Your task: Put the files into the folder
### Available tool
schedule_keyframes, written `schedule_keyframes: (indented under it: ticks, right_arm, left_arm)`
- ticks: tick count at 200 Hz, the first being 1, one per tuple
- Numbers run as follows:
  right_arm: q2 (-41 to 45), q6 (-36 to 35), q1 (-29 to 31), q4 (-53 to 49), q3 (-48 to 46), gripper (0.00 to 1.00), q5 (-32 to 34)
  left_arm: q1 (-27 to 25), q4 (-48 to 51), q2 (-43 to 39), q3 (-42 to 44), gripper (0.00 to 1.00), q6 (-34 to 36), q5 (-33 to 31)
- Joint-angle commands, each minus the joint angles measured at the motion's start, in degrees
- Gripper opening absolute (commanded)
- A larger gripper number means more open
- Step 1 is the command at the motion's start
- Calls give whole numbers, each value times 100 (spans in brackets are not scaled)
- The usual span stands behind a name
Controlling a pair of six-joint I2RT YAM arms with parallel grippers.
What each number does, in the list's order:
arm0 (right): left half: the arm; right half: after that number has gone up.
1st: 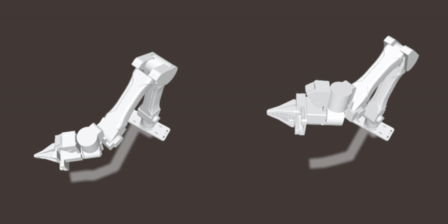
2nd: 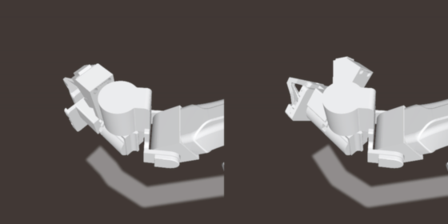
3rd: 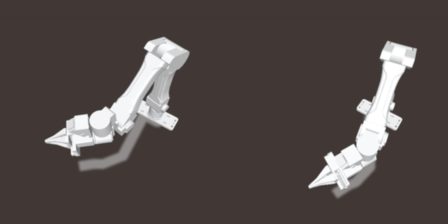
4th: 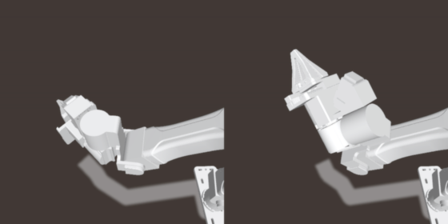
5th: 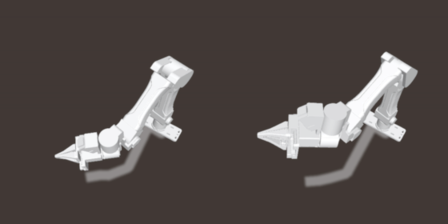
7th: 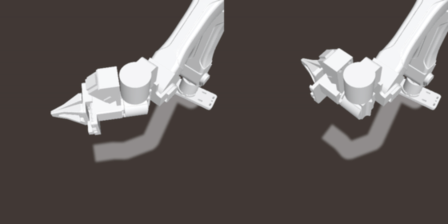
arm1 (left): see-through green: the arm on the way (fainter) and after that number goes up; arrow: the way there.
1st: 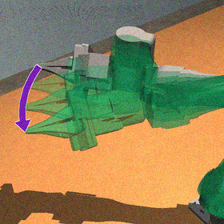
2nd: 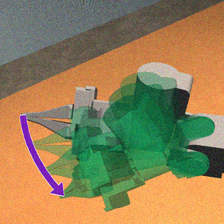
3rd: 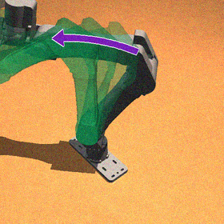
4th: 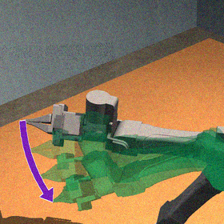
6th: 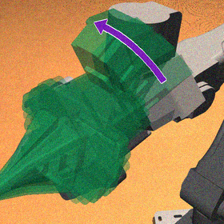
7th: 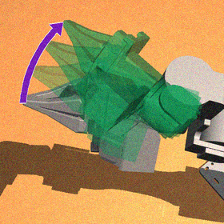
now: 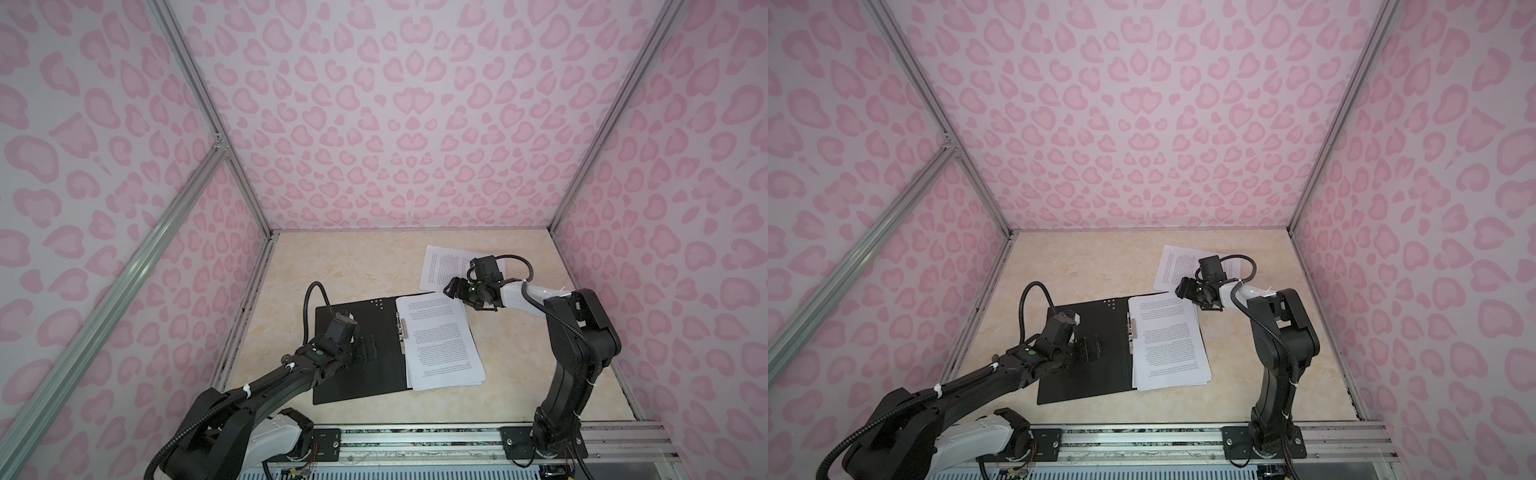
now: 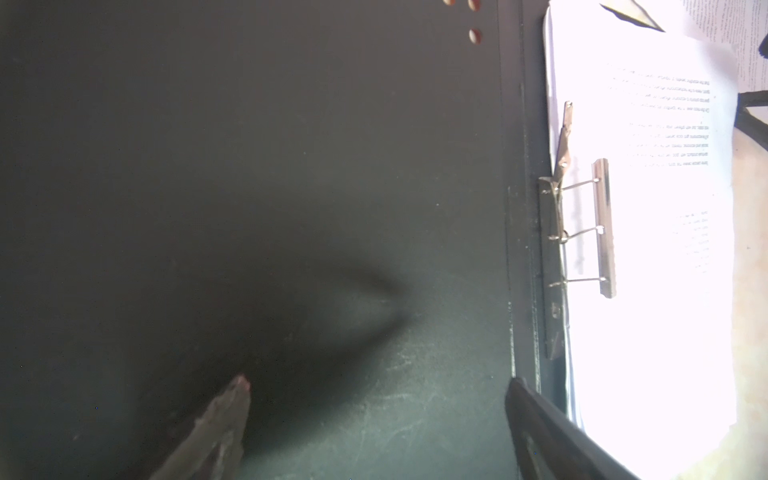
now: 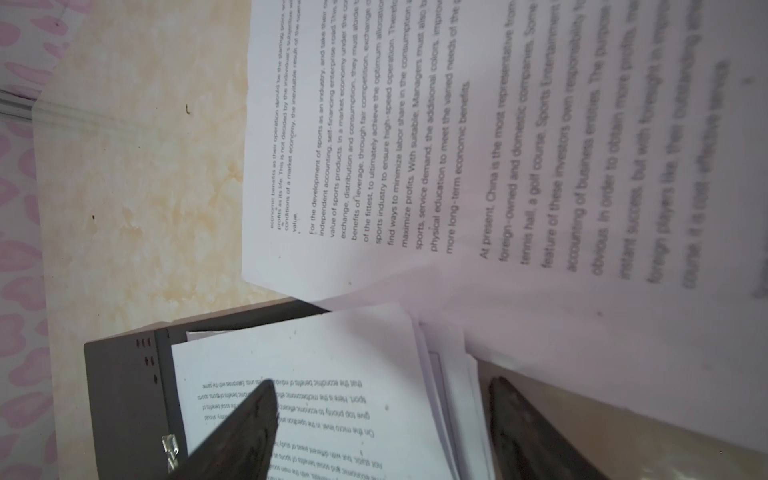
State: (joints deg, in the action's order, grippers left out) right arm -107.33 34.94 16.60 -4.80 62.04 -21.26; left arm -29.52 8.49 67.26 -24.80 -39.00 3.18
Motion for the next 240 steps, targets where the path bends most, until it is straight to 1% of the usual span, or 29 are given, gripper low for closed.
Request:
schedule_keyframes:
  ticks: [1, 91, 165, 204, 223, 240]
  right_arm:
    - [53, 18, 69, -60, 39, 81, 121]
    - [-256, 151, 131, -56, 341, 81, -27]
    - [-552, 216, 227, -74, 575, 82, 63]
    - [-136, 242, 134, -49, 239, 84, 438]
    - [269, 183, 47, -147, -12, 86, 582]
    - [656, 135, -24, -244, -372, 87, 546]
  left_arm:
    - [10, 529, 59, 36, 98, -107, -10]
    - [11, 546, -52, 88, 98, -138, 9]
    - [10, 525, -64, 83, 98, -186, 13]
    - [15, 550, -64, 34, 98, -151, 37]
    - [16, 481, -115, -6, 98, -165, 195]
    - [16, 491, -147, -76, 98, -107, 281]
